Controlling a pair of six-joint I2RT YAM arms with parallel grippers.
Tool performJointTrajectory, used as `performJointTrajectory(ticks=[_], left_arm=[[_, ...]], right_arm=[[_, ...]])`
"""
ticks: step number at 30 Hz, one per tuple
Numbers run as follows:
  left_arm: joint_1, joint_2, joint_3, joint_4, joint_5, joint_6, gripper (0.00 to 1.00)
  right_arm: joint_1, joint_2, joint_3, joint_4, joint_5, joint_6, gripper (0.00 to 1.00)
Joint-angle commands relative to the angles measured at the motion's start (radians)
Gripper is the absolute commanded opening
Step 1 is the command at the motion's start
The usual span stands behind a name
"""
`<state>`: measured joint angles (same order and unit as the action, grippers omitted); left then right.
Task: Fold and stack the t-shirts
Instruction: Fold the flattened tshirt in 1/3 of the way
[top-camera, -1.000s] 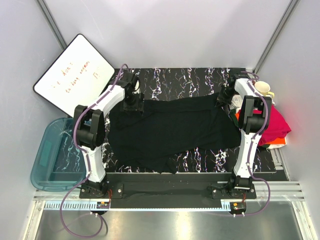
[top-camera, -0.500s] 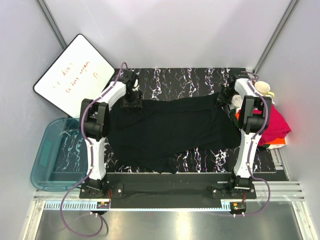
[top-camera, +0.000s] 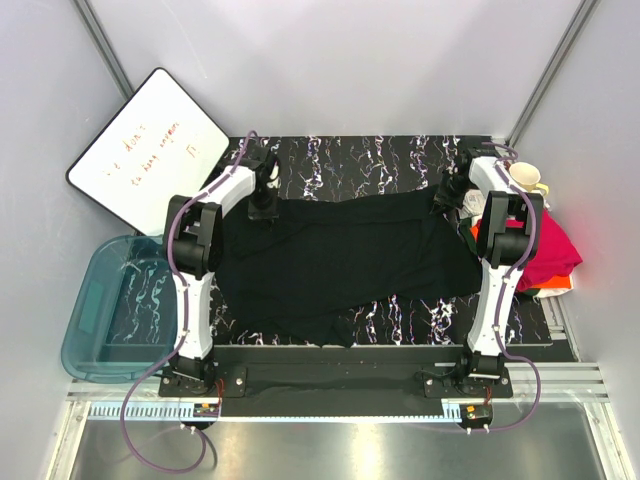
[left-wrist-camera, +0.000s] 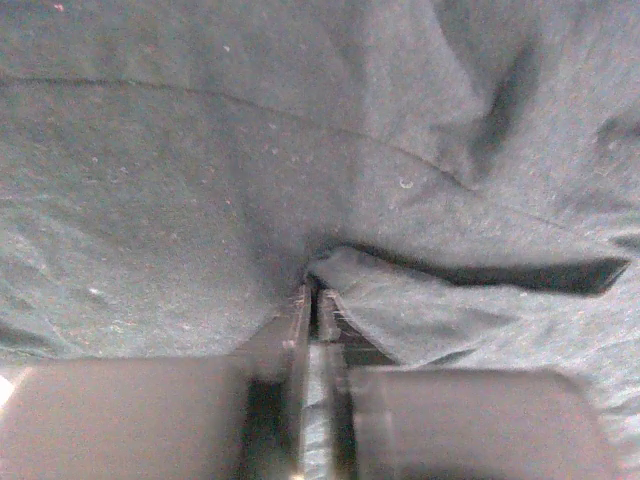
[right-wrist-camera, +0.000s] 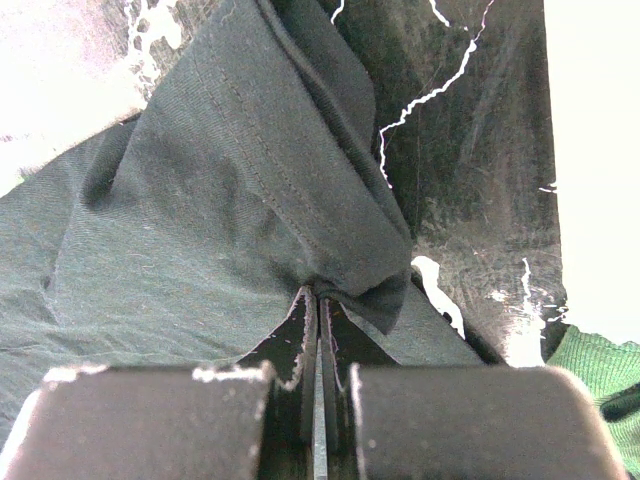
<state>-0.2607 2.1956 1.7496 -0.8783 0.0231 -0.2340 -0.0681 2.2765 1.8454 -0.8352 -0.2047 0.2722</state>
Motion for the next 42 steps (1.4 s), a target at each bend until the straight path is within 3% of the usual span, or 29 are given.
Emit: performJointTrajectory(ticks=[1,14,20,21,22,28,31,32,35,39,40,41,42], left_arm=[[0.000,-0.046,-0.010,0.009,-0.002,0.010,0.00],[-0.012,-0.287,-0.114,-0.025,-0.018,0.009,0.00],[-0.046,-0.365,-0.203,-0.040,-0.022,0.018,0.00],[-0.052,-0.382,-0.212,-0.044,-0.022,0.018,0.00],[-0.066,-0.392,-0.228,-0.047,-0.022,0.018,0.00],[-0.138,-0.433,-0.265,-0.074,-0.051,0.028,0.00],[-0.164,-0.444,-0.292,-0.090,-0.074,0.028,0.00],[-0.169,-0.445,-0.300,-0.090,-0.077,0.027,0.00],[-0.189,-0.453,-0.337,-0.100,-0.081,0.019,0.00],[-0.216,-0.453,-0.398,-0.113,-0.098,0.012,0.00],[-0.221,-0.450,-0.404,-0.119,-0.103,0.009,0.03],[-0.224,-0.447,-0.409,-0.126,-0.107,0.006,0.11],[-0.230,-0.450,-0.423,-0.132,-0.115,0.004,0.33]], right_arm=[[0.005,0.011,0.021,0.002,-0.022,-0.010,0.00],[0.005,0.020,0.026,0.002,-0.027,-0.004,0.01],[0.005,0.018,0.028,0.001,-0.024,-0.005,0.09],[0.005,0.020,0.031,-0.001,-0.025,-0.005,0.11],[0.005,0.021,0.029,-0.001,-0.025,-0.005,0.21],[0.005,0.025,0.025,-0.005,-0.022,-0.005,0.45],[0.005,0.023,0.021,-0.005,-0.019,-0.004,0.63],[0.005,0.020,0.020,-0.007,-0.016,-0.002,0.76],[0.005,0.014,0.020,-0.010,-0.015,-0.007,0.96],[0.005,-0.008,0.026,-0.022,-0.016,-0.022,1.00],[0.005,-0.021,0.029,-0.027,-0.018,-0.027,1.00],[0.005,-0.029,0.032,-0.036,-0.024,-0.030,1.00],[0.005,-0.037,0.038,-0.041,-0.028,-0.039,1.00]])
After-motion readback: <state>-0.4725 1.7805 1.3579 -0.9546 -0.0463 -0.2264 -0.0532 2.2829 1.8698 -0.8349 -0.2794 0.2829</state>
